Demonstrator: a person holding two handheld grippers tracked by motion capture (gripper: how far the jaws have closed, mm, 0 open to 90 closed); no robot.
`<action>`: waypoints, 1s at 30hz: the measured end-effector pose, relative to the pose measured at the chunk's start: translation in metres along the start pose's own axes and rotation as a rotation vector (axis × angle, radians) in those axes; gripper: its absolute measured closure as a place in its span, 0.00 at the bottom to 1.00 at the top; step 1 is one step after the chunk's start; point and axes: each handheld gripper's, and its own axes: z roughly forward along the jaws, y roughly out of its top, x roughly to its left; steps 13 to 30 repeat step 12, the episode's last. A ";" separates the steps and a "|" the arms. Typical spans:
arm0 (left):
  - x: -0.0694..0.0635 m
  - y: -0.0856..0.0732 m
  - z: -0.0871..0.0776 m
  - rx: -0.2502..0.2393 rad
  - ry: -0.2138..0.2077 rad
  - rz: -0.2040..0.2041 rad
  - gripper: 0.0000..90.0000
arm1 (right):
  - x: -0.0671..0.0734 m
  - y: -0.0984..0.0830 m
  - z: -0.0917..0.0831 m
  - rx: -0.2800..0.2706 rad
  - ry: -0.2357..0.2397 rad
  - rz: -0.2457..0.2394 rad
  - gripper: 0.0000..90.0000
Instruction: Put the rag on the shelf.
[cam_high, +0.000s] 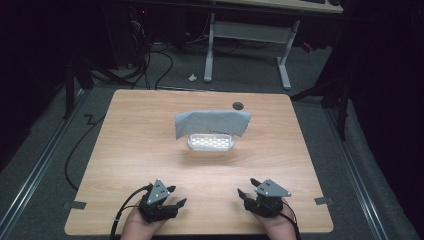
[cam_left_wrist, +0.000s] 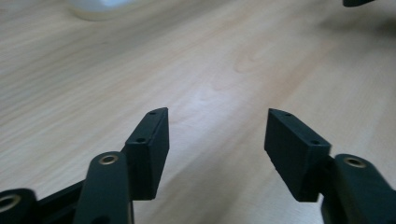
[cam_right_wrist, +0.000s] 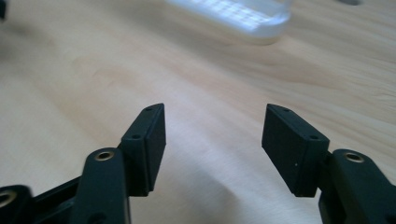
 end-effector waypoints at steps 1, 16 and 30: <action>-0.001 0.001 0.001 0.006 0.008 0.005 0.44 | 0.002 -0.001 -0.001 -0.011 -0.003 -0.031 0.43; 0.008 0.001 0.000 -0.004 0.025 -0.061 0.44 | -0.008 -0.006 0.001 -0.012 0.021 0.005 0.43; 0.008 0.001 0.000 -0.004 0.025 -0.061 0.44 | -0.008 -0.006 0.001 -0.012 0.021 0.005 0.43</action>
